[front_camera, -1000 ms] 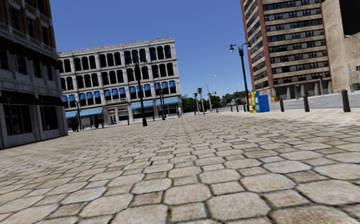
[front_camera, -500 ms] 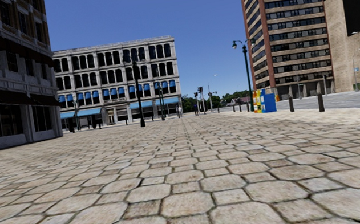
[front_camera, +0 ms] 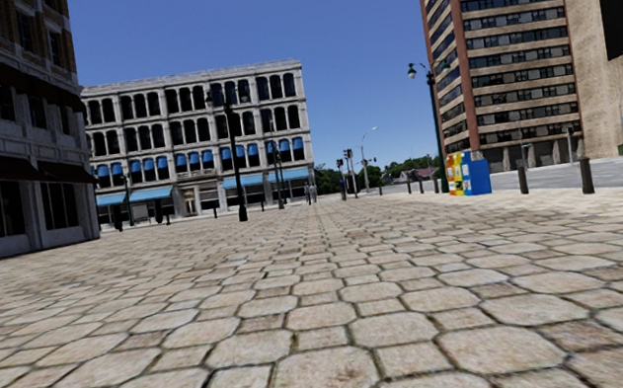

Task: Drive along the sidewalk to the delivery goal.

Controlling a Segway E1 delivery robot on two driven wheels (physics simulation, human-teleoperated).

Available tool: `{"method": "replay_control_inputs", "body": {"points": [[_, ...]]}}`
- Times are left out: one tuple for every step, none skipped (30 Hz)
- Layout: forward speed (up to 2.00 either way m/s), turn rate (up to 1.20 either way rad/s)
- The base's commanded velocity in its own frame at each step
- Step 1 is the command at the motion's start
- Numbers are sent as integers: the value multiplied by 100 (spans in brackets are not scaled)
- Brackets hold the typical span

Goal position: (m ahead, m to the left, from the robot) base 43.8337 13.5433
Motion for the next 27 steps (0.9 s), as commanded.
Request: {"method": "replay_control_inputs", "body": {"points": [[198, 0], [200, -6], [200, -6], [200, -23], [200, -29], [200, -29], [200, -30], [200, 0], [200, 0], [200, 0], [200, 0], [200, 0], [200, 0], [200, 0], [200, 0], [200, 0], [200, 0], [200, 0], [200, 0], [200, 0], [200, 0], [200, 0], [200, 0], [200, 0], [200, 0], [200, -5], [200, -6]]}}
